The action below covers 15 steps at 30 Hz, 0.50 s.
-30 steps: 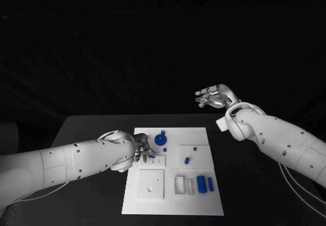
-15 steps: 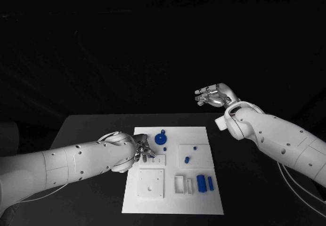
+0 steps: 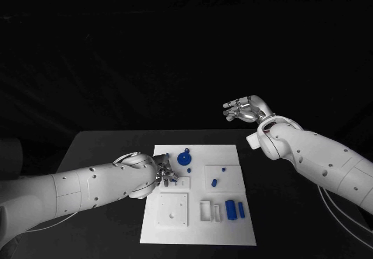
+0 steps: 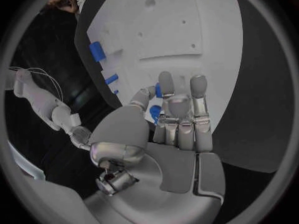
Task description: Assemble the parts on the task board
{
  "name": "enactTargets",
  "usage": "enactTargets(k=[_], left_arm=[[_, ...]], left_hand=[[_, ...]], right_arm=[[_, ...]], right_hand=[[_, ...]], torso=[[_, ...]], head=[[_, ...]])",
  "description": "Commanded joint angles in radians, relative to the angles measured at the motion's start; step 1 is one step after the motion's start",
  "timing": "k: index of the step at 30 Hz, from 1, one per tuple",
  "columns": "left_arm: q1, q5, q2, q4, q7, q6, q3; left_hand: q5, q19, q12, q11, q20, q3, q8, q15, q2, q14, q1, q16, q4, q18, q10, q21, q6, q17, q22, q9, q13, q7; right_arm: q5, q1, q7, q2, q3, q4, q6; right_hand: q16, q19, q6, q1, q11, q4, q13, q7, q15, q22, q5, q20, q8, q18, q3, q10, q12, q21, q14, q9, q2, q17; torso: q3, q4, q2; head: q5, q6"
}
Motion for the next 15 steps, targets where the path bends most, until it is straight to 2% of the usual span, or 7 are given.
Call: enactTargets(k=[1,9,12,15], left_arm=[[-0.004,-0.009,0.005,0.0,0.0,0.004,0.0],[-0.01,0.004,0.006,-0.001,-0.002,0.017,0.0],[-0.011,0.009,0.006,-0.002,-0.003,0.022,0.0],[-0.011,0.012,0.007,-0.002,-0.003,0.025,0.0]], left_hand=[[0.001,0.008,0.001,-0.006,-0.001,0.11,0.005,-0.001,0.0,0.002,0.011,0.001,-0.104,-0.008,0.046,-0.003,0.063,-0.001,0.001,0.001,0.0,-0.055],[0.004,0.012,-0.002,-0.006,-0.002,0.113,0.005,-0.001,-0.003,0.002,0.012,-0.002,-0.105,-0.01,0.046,-0.018,0.064,-0.003,0.012,0.002,-0.002,-0.054],[0.004,0.012,-0.002,-0.006,-0.002,0.113,0.005,-0.001,-0.003,0.002,0.012,-0.002,-0.105,-0.01,0.046,-0.018,0.064,-0.003,0.012,0.002,-0.002,-0.054],[0.004,0.012,-0.002,-0.006,-0.002,0.113,0.005,-0.001,-0.003,0.002,0.012,-0.002,-0.105,-0.01,0.046,-0.018,0.064,-0.003,0.012,0.002,-0.002,-0.054]], right_arm=[[0.004,0.001,-0.003,0.001,0.001,-0.001,0.016],[0.004,0.001,-0.007,0.002,0.001,-0.002,0.022],[0.004,0.001,-0.009,0.003,0.001,-0.004,0.024],[0.004,0.001,-0.009,0.004,0.001,-0.006,0.025]], right_hand=[[0.004,-0.01,-0.004,0.001,0.0,-0.005,-0.001,0.004,0.002,-0.003,-0.003,0.0,-0.001,-0.004,-0.001,-0.006,-0.003,0.006,0.002,-0.001,0.005,-0.002],[0.005,-0.014,-0.002,-0.002,0.0,-0.005,-0.001,0.004,0.003,-0.011,-0.001,0.001,-0.001,-0.004,0.002,-0.009,-0.003,0.013,0.0,-0.001,0.006,-0.003],[0.007,-0.012,-0.003,-0.002,0.0,-0.006,-0.001,0.005,0.002,-0.012,-0.001,0.0,-0.001,-0.003,0.002,-0.009,-0.003,0.015,0.002,-0.001,0.006,-0.003],[0.007,-0.012,-0.003,-0.002,0.0,-0.006,-0.001,0.005,0.002,-0.012,0.0,0.0,0.0,-0.003,0.002,-0.009,-0.003,0.016,0.002,-0.001,0.005,-0.003]], torso=[[-0.0001,-0.0007,0.0],[0.0006,0.0,0.0],[0.0002,0.0,0.0],[-0.0002,-0.0002,0.0]], head=[[0.003,0.001],[0.006,0.001],[0.006,0.004],[0.006,0.001]])
